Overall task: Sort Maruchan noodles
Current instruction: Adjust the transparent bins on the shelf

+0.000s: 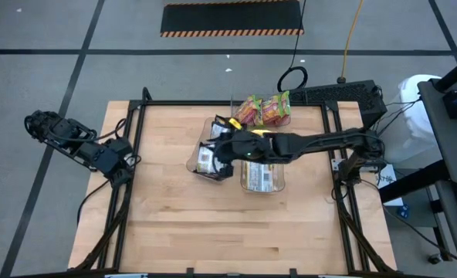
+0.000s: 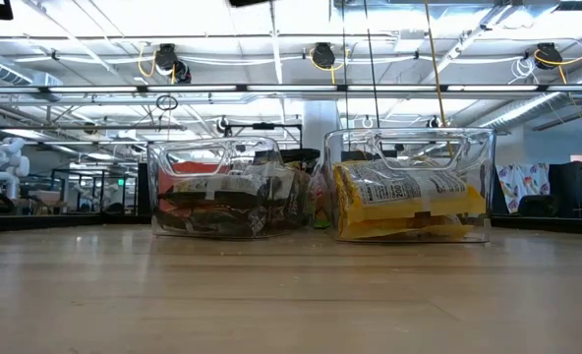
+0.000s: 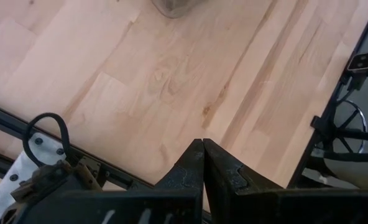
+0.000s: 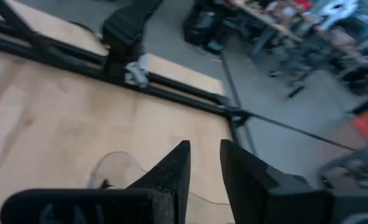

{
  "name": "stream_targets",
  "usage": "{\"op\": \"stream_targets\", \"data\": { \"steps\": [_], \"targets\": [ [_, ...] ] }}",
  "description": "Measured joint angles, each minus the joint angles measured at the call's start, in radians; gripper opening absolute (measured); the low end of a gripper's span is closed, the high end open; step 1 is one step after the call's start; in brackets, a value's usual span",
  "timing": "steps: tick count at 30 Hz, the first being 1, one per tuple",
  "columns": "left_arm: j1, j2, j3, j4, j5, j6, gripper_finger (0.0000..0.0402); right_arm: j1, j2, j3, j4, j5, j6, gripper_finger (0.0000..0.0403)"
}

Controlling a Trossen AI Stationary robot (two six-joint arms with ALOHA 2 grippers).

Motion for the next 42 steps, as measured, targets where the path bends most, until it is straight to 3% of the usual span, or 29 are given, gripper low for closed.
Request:
{"op": "stream_targets", "data": {
  "steps": [5, 12, 19, 23, 30, 35, 42],
  "targets": [
    [0.000, 0.000, 0.000, 0.000, -0.036, 0.042, 0.0005, 0.029, -0.061, 0.001, -0.052, 0.096, -0.028, 0.0082],
    [0.001, 0.011, 0.000, -0.001, -0.258, 0.010, 0.0005, 0.084, -0.130, 0.001, -0.226, 0.212, 0.053, 0.0082],
    [0.013, 0.098, 0.000, 0.000, -0.383, -0.071, 0.0005, 0.127, -0.211, 0.001, -0.460, 0.344, 0.190, 0.0082],
    [0.073, 0.172, 0.000, 0.001, -0.441, -0.062, 0.0005, 0.140, -0.253, 0.001, -0.614, 0.383, 0.276, 0.0082],
    [0.262, 0.264, 0.000, 0.001, -0.443, 0.067, 0.0005, 0.141, -0.302, 0.001, -0.825, 0.373, 0.525, 0.0082],
    [0.401, 0.277, -0.004, 0.025, -0.418, 0.194, 0.0005, 0.141, -0.302, 0.001, -0.962, 0.371, 0.609, 0.0082],
    [0.583, 0.260, -0.140, 0.308, -0.275, 0.495, 0.0005, 0.141, -0.308, -0.026, -1.073, 0.371, 0.755, 0.0082]
  ]
}}
